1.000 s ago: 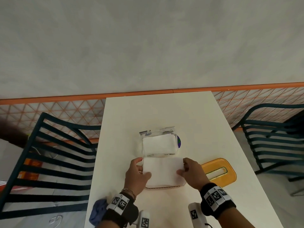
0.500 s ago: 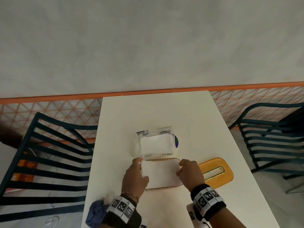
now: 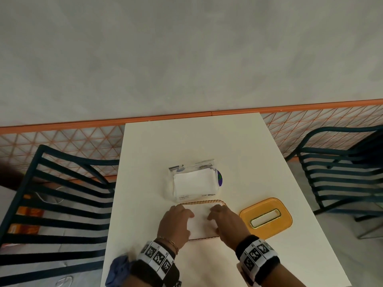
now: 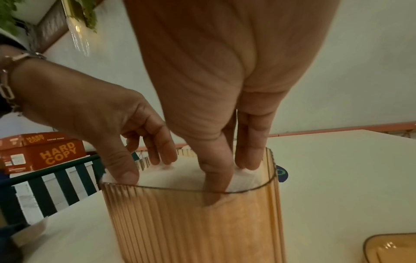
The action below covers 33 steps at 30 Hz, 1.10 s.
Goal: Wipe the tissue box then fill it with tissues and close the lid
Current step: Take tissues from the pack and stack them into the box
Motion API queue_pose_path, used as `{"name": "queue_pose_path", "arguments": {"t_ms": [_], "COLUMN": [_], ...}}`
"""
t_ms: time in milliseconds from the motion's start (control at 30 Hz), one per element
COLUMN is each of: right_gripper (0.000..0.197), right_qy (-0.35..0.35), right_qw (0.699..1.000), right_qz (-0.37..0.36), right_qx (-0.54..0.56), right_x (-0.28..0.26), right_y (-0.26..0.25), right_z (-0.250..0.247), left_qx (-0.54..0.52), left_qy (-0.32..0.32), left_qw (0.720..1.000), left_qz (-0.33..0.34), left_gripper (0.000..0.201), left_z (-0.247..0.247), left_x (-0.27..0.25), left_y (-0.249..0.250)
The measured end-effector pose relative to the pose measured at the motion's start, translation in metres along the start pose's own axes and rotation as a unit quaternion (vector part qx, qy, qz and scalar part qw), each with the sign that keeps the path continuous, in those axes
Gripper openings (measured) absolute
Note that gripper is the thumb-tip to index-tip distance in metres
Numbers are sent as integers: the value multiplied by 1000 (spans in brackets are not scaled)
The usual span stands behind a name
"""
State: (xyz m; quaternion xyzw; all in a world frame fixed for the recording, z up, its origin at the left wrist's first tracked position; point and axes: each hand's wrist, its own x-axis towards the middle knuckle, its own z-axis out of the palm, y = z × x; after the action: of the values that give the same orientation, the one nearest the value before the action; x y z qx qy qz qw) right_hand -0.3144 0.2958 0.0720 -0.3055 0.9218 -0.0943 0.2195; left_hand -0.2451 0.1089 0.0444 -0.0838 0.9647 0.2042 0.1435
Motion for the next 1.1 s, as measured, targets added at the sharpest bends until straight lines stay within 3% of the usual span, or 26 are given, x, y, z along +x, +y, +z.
{"name": "queue_pose_path", "arguments": {"t_ms": [200, 333, 400, 567, 633, 800, 900, 1100], "right_gripper": [45, 34, 34, 38, 36, 30, 29, 35], "right_qy": [9, 113, 129, 40, 36, 32, 23, 9], "right_qw": [999, 983, 969, 955, 950, 945, 944, 943], "right_qz": [9, 94, 148, 213, 224, 229, 234, 243], "right_qx": [47, 114, 147, 201, 214, 230, 231, 228], "right_x": [5, 9, 10, 13, 15, 18, 18, 19], "right_y": [9, 23, 32, 49, 51, 52, 52, 49], "right_z": [2, -10, -12, -4, -3, -2, -3, -4], "left_qx": [-12, -150, -189, -146, -141, -106, -113, -165], "left_qy": [-13, 30, 65, -39, -70, -60, -46, -45], "left_qw": [1000, 986, 973, 966, 959, 958, 949, 923], "left_qz": [13, -64, -111, -209, -236, -261, -291, -344], "left_gripper": [47, 31, 31, 69, 68, 84, 83, 113], "left_z": [-7, -46, -61, -59, -51, -29, -25, -18], "left_x": [4, 31, 58, 132, 148, 164, 166, 169], "left_y": [0, -2, -8, -30, -31, -29, -24, -21]}}
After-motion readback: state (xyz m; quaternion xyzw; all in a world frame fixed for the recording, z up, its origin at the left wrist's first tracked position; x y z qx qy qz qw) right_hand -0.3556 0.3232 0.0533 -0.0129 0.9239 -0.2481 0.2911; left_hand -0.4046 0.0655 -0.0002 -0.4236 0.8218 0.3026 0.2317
